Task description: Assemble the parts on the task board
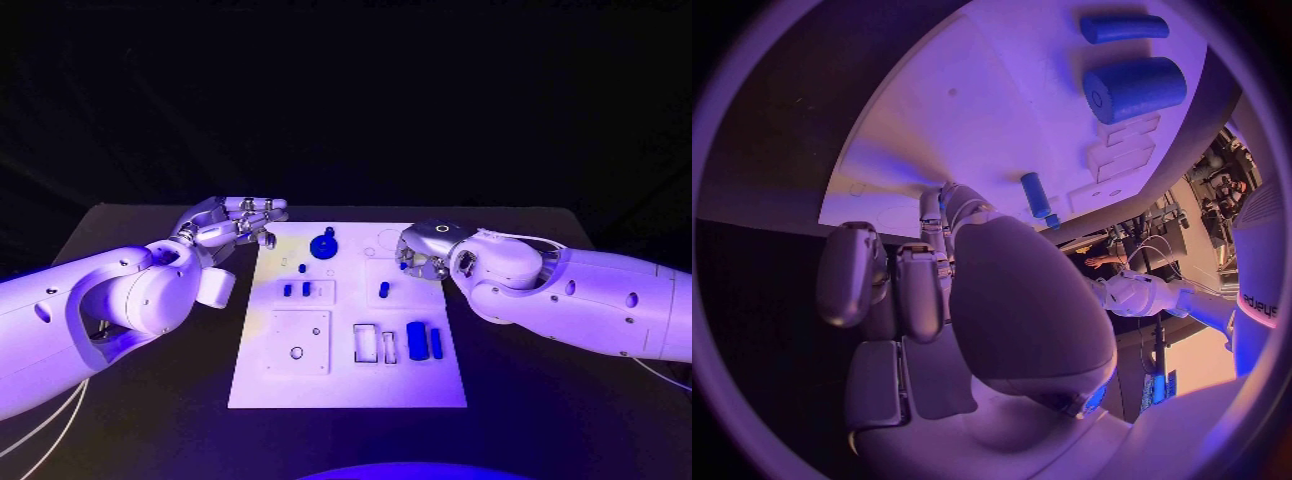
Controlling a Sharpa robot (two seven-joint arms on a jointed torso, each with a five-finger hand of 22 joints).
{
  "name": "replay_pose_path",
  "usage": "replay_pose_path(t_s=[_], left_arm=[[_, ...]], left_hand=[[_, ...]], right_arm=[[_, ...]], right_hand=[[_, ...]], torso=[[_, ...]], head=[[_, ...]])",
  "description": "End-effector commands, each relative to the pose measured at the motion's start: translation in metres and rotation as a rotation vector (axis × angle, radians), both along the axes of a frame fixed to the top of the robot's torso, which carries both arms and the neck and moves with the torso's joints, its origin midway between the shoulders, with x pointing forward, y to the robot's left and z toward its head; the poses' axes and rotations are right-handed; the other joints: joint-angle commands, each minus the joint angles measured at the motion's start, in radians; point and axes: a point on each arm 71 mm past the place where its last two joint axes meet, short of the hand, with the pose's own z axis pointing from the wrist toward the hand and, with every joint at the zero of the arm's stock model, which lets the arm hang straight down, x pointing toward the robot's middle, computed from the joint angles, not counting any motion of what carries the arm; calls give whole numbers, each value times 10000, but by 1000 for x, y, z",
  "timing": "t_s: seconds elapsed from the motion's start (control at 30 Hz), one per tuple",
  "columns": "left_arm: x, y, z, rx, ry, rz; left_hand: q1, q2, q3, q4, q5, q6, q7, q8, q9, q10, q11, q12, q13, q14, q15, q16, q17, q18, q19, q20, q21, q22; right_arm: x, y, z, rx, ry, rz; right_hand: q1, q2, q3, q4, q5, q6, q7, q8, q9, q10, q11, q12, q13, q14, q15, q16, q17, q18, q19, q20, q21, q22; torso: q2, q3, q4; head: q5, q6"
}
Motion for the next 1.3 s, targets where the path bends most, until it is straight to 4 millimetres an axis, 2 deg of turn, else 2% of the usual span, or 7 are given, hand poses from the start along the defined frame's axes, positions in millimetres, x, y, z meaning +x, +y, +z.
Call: replay_pose_path(t_s=[0.03,0.63,0.9,1.3], left_arm=[[-1,-2,2,-244,-69,-204],[-1,-1,1,-176,37,-209],[0,-1,1,-151,64,-194],[0,1,0,-109,97,-147]], left_hand=[[35,64,-14,-82,20,-1,62,-37,-15,-45,37,67,17,-20,-16,-35,-13,135,-29,-37,-53,-11],[90,88,-21,-142,34,-39,91,-52,-34,-88,59,77,15,-30,-6,-47,-29,133,-8,-38,-73,-24],[109,96,-24,-164,37,-61,104,-60,-43,-111,69,79,13,-35,-1,-52,-35,132,-1,-36,-81,-28],[135,105,-28,-195,40,-95,127,-72,-56,-137,84,85,12,-38,6,-56,-43,132,9,-35,-90,-33]], right_arm=[[0,0,-2,-225,0,-11],[3,4,-5,-144,95,40],[4,6,-4,3,2,64],[1,7,2,663,-463,136]], right_hand=[[-51,-116,92,-6,-41,95,-15,-50,-6,80,5,-52,-26,534,29,63,86,-118,56,2,61,1037],[-287,-173,841,-86,-145,261,-31,-16,16,298,-7,-174,-207,535,23,111,116,-136,90,8,162,1151],[-391,-114,1385,-277,-431,519,-116,67,96,593,-78,-192,-271,560,-45,201,210,-185,205,-21,424,1308],[-683,-241,1884,-543,-351,670,-159,90,189,804,-119,-322,-353,573,-83,257,247,-244,334,-60,719,1484]], torso=[[7,5,-10],[-13,7,-12],[-25,5,-12],[-24,2,-12]], head=[[22,-24],[-18,-107],[-13,-115],[3,-89]])
